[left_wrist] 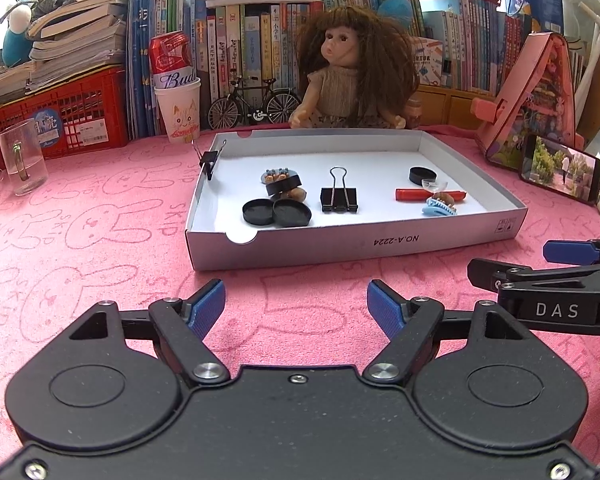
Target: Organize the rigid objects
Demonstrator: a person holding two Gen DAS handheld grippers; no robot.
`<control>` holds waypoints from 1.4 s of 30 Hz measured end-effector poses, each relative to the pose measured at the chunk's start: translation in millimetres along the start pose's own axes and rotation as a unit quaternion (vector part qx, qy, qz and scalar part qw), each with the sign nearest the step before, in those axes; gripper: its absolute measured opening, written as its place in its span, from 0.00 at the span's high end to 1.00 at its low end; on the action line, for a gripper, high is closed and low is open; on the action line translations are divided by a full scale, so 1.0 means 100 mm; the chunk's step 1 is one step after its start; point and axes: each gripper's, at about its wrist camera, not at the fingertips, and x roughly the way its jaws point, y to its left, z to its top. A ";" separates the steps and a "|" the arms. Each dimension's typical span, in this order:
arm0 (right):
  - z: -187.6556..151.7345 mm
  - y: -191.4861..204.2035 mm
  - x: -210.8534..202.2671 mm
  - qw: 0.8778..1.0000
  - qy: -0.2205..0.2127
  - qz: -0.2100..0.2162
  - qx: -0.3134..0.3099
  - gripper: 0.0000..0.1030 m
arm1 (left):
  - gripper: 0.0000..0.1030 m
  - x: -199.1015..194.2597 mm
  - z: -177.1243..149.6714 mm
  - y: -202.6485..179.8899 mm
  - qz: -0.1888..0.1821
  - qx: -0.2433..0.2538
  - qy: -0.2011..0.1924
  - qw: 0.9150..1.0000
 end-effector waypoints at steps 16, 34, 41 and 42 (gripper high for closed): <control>-0.02 0.05 0.14 0.999 0.046 0.002 -0.010 0.00 | 0.18 0.13 -0.06 0.01 0.018 -0.007 0.016 1.000; -0.02 0.05 0.15 0.999 0.048 0.000 -0.012 0.00 | 0.01 0.21 -0.03 0.06 0.024 -0.018 0.035 0.999; -0.02 0.05 0.15 0.999 0.048 0.000 -0.012 0.00 | 0.01 0.21 -0.03 0.06 0.024 -0.018 0.035 0.999; -0.02 0.05 0.15 0.999 0.048 0.000 -0.012 0.00 | 0.01 0.21 -0.03 0.06 0.024 -0.018 0.034 0.999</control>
